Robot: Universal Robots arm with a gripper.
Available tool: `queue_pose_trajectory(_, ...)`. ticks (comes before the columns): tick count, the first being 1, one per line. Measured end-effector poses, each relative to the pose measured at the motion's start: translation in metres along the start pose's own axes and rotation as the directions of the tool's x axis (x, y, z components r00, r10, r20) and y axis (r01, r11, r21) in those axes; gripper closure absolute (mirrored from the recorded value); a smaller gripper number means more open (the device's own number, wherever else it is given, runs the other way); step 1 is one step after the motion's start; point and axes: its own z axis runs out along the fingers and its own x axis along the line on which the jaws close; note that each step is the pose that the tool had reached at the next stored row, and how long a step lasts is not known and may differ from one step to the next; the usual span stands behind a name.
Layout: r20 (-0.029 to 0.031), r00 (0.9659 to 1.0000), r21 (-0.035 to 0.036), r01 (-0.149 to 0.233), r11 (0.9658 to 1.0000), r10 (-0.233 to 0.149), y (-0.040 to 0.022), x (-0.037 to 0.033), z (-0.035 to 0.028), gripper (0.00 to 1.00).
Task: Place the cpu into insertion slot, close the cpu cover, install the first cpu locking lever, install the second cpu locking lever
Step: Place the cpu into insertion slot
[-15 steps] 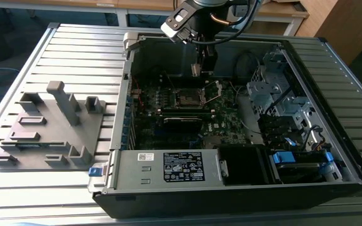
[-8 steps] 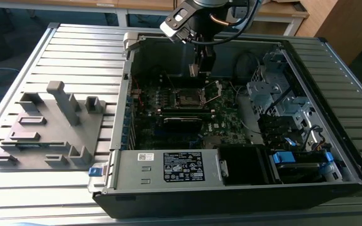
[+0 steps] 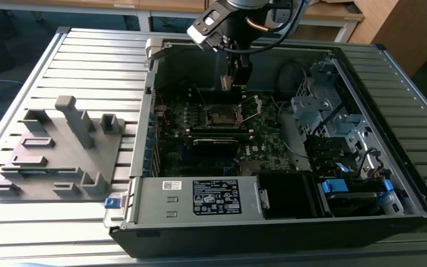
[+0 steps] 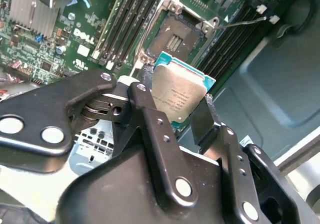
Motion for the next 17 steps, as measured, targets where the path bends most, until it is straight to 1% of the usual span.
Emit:
queue_pose_trajectory(1, -0.0003, 1.0000, 0.0054, 0.000, 1.0000, 0.000, -0.0001, 0.0000, 0.0007, 0.46)
queue_pose_trajectory(3, -0.0012, 1.0000, 0.0136, 0.000, 0.9999, 0.000, -0.0001, -0.0001, 0.0021, 0.46)
queue_pose_trajectory(4, -0.0049, 1.0000, 0.0185, -0.001, 0.9998, 0.001, -0.0002, -0.0001, 0.0021, 0.46)
queue_pose_trajectory(6, -0.0228, 0.9997, 0.0282, -0.001, 0.9996, 0.002, -0.0001, -0.0003, 0.0023, 0.46)
queue_pose_trajectory(7, -0.0284, 0.9996, 0.0312, -0.001, 0.9995, 0.002, -0.0001, -0.0005, 0.0026, 0.46)
queue_pose_trajectory(8, -0.0331, 0.9994, 0.0322, -0.001, 0.9995, 0.002, -0.0001, -0.0006, 0.0032, 0.46)
queue_pose_trajectory(9, -0.0364, 0.9993, 0.0319, -0.004, 0.9995, 0.005, -0.0001, -0.0007, 0.0041, 0.46)
queue_pose_trajectory(10, -0.0370, 0.9992, 0.0316, -0.013, 0.9994, 0.014, -0.0001, -0.0007, 0.0051, 0.46)
queue_pose_trajectory(12, -0.0359, 0.9982, 0.0309, -0.047, 0.9984, 0.048, -0.0001, -0.0008, 0.0066, 0.46)
queue_pose_trajectory(15, -0.0345, 0.9947, 0.0296, -0.096, 0.9950, 0.097, -0.0002, -0.0009, 0.0081, 0.46)
queue_pose_trajectory(16, -0.0344, 0.9947, 0.0297, -0.096, 0.9949, 0.097, -0.0002, -0.0009, 0.0082, 0.46)
queue_pose_trajectory(17, -0.0362, 0.9946, 0.0296, -0.096, 0.9949, 0.097, -0.0002, -0.0009, 0.0086, 0.46)
